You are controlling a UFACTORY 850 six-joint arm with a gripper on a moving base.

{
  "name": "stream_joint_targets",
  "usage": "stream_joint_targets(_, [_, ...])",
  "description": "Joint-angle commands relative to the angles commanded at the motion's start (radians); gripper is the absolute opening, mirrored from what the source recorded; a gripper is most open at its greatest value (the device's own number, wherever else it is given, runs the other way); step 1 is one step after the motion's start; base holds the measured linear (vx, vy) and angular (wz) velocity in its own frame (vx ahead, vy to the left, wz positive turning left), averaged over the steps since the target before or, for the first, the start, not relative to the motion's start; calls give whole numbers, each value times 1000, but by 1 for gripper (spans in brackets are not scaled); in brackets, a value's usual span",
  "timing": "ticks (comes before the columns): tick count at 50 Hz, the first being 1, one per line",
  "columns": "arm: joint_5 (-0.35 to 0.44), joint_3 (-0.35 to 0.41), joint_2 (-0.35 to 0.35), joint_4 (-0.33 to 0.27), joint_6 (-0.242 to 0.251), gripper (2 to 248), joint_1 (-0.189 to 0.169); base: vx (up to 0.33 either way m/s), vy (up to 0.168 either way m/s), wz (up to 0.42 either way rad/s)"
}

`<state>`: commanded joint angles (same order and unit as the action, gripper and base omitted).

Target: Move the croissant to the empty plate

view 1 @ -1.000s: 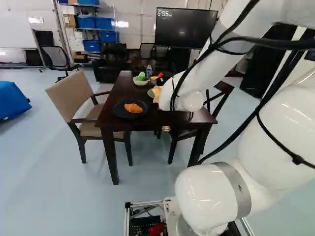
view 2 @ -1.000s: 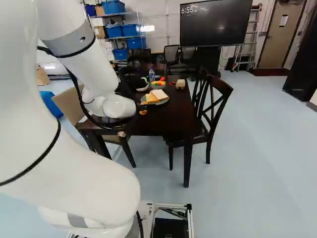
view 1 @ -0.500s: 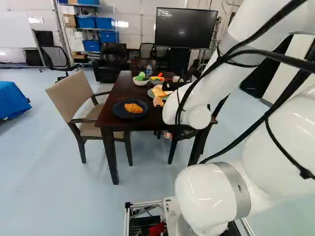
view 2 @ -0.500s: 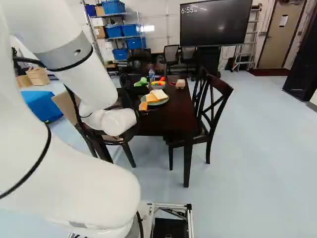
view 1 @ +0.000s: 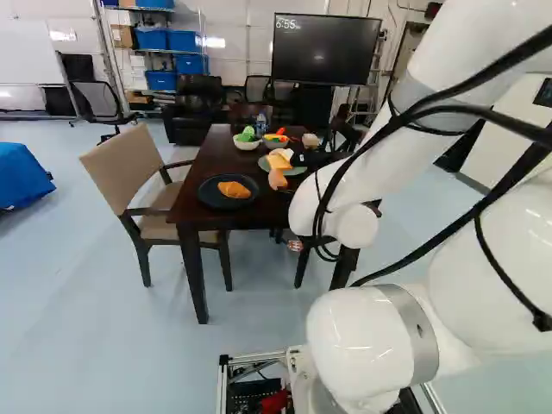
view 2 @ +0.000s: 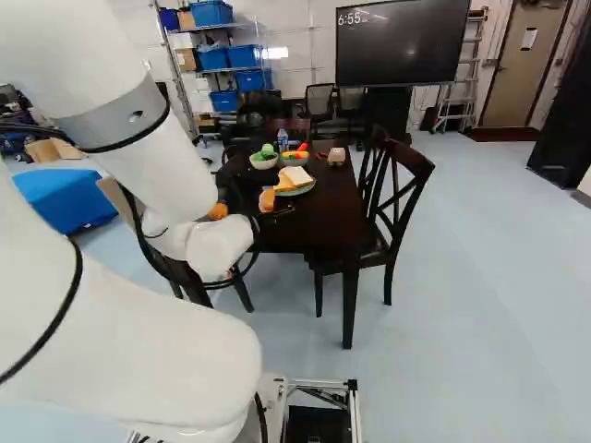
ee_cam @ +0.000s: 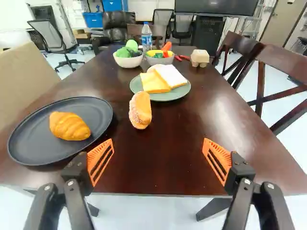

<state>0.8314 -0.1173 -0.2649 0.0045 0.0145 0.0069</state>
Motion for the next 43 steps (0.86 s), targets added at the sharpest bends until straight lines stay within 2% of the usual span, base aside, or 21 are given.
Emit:
stream_joint_targets(19, [38,27,-13,-4,-13,247,-6,0,0,0])
stream_joint_targets(43, [41,30,-14,-5,-14,247,-7,0,0,0])
